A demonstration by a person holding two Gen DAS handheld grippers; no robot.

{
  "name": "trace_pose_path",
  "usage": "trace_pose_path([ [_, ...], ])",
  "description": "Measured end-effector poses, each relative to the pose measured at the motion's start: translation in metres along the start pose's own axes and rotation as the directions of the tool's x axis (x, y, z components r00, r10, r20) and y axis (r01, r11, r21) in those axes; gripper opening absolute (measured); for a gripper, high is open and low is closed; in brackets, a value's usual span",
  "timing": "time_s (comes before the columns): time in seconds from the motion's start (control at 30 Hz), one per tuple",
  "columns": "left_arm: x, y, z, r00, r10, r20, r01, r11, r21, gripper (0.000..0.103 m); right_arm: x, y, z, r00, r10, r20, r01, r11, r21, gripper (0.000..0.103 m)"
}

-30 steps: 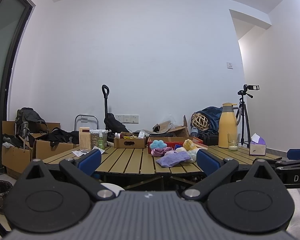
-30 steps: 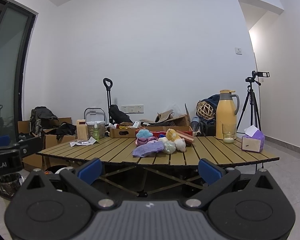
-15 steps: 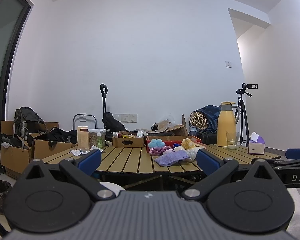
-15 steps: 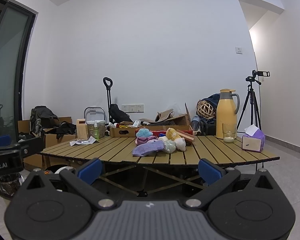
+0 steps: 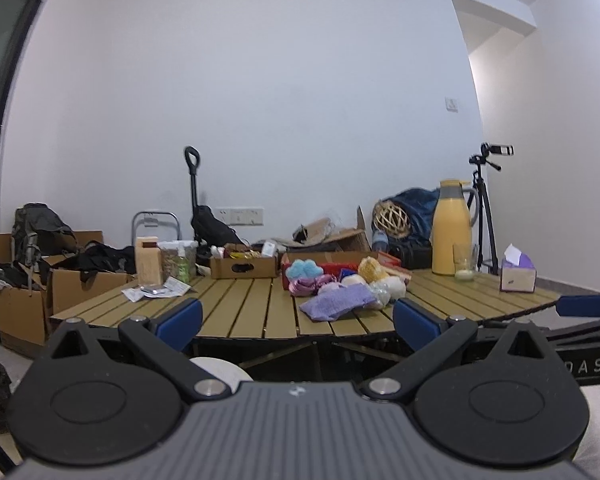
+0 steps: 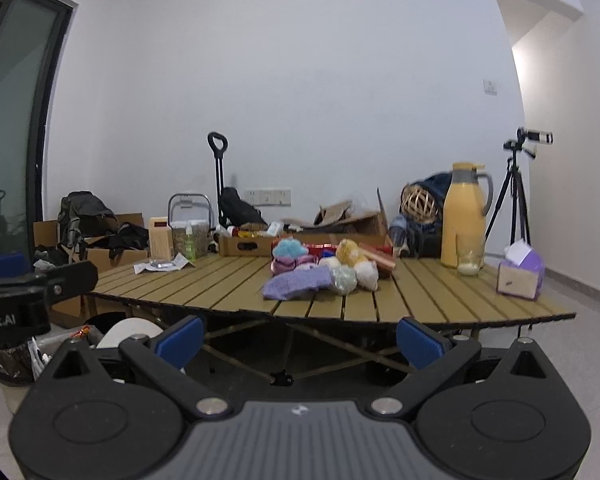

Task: Organize soft objects
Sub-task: 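Reach both grippers to the lavender knit cloth and close on it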

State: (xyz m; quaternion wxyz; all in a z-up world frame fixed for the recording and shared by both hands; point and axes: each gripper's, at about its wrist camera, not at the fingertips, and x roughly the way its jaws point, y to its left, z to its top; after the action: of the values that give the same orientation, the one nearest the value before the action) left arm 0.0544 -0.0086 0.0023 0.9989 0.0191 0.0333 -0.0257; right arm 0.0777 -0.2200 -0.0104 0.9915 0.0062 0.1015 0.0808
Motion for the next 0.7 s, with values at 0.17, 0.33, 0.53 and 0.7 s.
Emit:
trace_pose_path([
  [0.17, 0.046, -0.004, -0.007, 1.0, -0.015, 0.011, 0.015, 1.0, 0.017, 0.103, 0.046, -0.01, 0.004, 0.999, -0.007, -0.034, 0.007, 1.0, 0.0, 0.103],
  [0.33, 0.113, 0.005, -0.012, 0.999, -0.009, -0.053, 0.006, 0.999, -0.051, 0.103, 0.101, -0.032, 0.01, 0.998, -0.016, -0.056, 0.019, 0.998, 0.058, 0.103],
  [0.53, 0.216, 0.02, -0.011, 0.988, -0.065, -0.139, 0.049, 0.992, -0.113, 0.103, 0.179, -0.061, 0.019, 0.998, 0.007, -0.068, 0.001, 0.992, 0.125, 0.103],
  [0.7, 0.305, 0.027, -0.01, 0.965, -0.116, -0.236, 0.075, 0.981, -0.177, 0.103, 0.258, -0.085, 0.026, 0.983, 0.137, -0.125, -0.103, 0.964, 0.245, 0.103],
])
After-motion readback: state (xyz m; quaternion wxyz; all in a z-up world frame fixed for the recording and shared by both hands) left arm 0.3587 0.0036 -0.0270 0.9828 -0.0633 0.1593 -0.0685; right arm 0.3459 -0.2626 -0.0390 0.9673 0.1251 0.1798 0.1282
